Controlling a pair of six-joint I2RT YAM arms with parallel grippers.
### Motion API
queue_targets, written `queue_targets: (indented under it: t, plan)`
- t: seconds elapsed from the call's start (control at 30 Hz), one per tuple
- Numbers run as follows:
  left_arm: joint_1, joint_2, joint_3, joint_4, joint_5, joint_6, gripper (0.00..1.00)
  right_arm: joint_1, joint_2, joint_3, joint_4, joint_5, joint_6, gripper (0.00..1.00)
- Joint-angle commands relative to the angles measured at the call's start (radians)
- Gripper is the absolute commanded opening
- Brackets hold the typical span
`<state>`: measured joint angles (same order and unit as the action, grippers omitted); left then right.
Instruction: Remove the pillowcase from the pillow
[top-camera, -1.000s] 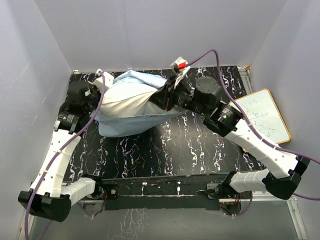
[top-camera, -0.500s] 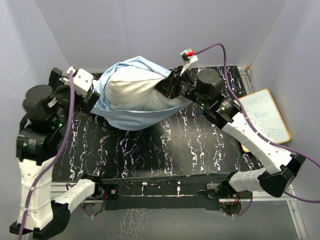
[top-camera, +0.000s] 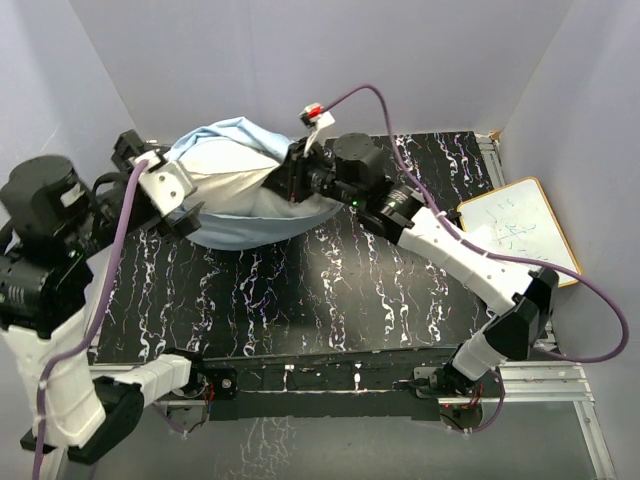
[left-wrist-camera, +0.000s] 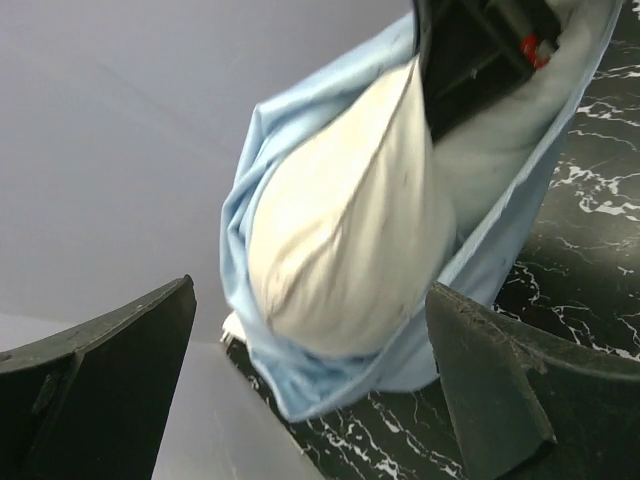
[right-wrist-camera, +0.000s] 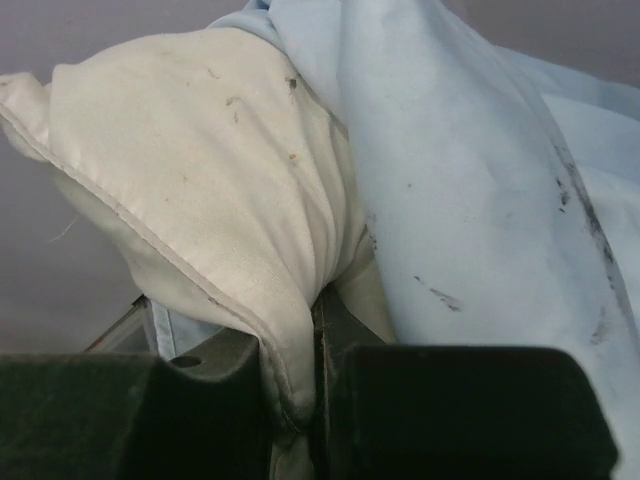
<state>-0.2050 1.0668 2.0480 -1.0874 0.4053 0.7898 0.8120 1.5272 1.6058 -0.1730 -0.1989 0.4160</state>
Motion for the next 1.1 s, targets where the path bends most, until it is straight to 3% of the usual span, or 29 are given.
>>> queue_targets:
  t: [0.0,0.17,0.33,0.57,0.8,0.97,1.07]
  plan:
    - [0.01,0.137,0.1,-0.119,0.171,0.112,0.97,0.055,0.038,0.109,0.037,0.025,-0.03,0.08]
    - [0.011,0.188,0.109,-0.241,0.171,0.262,0.97,0.098,0.082,0.167,0.027,0.004,-0.056,0.08]
    - [0.01,0.168,0.04,-0.299,0.18,0.308,0.97,0.122,0.097,0.198,0.041,-0.048,-0.059,0.08]
    - [0.01,0.074,-0.171,-0.126,0.13,0.297,0.97,0.193,0.124,0.268,0.026,-0.114,-0.089,0.08]
    - [0.011,0.057,-0.264,-0.014,0.054,0.317,0.97,0.223,0.116,0.279,0.013,-0.248,-0.107,0.08]
    - [0.011,0.012,-0.35,0.028,0.031,0.348,0.97,0.224,0.076,0.243,-0.003,-0.292,-0.12,0.08]
    - [0.01,0.024,-0.341,-0.065,0.052,0.37,0.97,0.224,0.054,0.222,0.012,-0.288,-0.118,0.08]
